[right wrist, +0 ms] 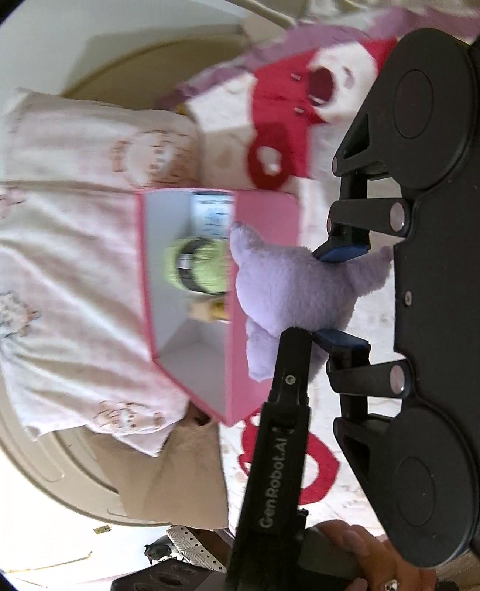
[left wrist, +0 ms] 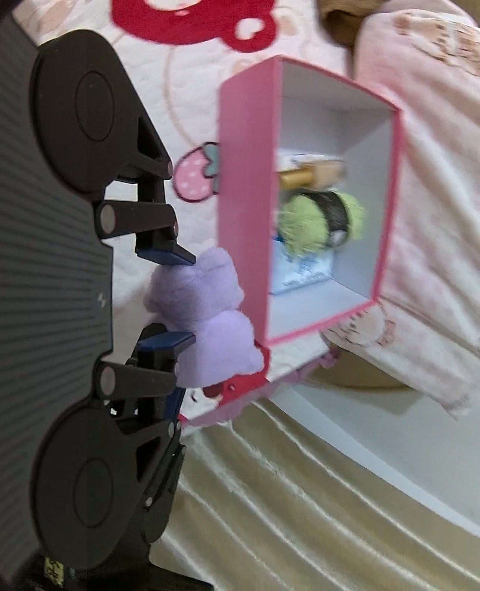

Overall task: Organize objects
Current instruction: 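Carry the purple plush into the pink box and open the left gripper, then withdraw the open left gripper up from the pink box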

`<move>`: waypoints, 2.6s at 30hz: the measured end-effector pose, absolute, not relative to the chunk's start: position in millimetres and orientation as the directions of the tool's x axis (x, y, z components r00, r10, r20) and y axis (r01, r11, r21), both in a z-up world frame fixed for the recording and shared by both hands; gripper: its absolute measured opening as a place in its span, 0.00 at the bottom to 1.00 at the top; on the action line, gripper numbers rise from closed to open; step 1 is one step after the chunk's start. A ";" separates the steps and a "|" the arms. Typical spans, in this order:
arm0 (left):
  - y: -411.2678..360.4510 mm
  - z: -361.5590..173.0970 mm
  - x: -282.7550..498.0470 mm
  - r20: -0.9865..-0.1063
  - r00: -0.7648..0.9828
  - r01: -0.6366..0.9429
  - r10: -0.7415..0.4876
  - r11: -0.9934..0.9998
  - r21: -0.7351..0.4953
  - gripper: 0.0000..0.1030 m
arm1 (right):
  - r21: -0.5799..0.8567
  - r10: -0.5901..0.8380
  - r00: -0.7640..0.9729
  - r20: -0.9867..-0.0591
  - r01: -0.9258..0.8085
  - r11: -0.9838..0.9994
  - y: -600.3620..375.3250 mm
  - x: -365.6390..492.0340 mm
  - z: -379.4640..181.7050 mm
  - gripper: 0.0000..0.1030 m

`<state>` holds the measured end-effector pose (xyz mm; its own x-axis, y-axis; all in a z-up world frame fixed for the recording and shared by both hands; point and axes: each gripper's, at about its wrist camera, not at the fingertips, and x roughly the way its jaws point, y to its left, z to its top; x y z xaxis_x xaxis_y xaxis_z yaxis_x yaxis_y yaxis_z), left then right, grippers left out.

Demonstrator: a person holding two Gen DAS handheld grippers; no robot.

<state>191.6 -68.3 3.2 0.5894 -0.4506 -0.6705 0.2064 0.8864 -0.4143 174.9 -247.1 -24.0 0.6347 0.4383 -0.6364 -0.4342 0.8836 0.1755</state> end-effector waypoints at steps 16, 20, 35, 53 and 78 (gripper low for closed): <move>-43.4 66.2 294.9 -0.724 0.575 0.149 -0.382 0.918 -0.367 0.35 | 0.201 0.461 0.596 -0.658 -0.451 0.870 -213.4 279.1 32.5 0.43; -33.8 36.1 322.4 -0.720 0.554 0.108 -0.417 0.894 -0.435 0.35 | 0.207 0.448 0.555 -0.701 -0.442 0.873 -208.4 308.4 12.8 0.43; -21.2 -57.0 363.6 -0.776 0.467 0.095 -0.423 0.897 -0.432 0.34 | 0.177 0.374 0.529 -0.762 -0.385 0.906 -189.0 341.2 -66.1 0.43; -32.6 -63.4 364.2 -0.775 0.495 0.117 -0.393 0.914 -0.388 0.66 | 0.078 0.277 0.578 -0.768 -0.346 0.935 -201.4 342.1 -53.5 0.58; -48.8 73.0 245.7 -0.772 0.526 0.243 -0.357 0.933 -0.266 0.67 | 0.162 0.414 0.571 -0.709 -0.440 0.883 -278.8 248.0 59.7 0.59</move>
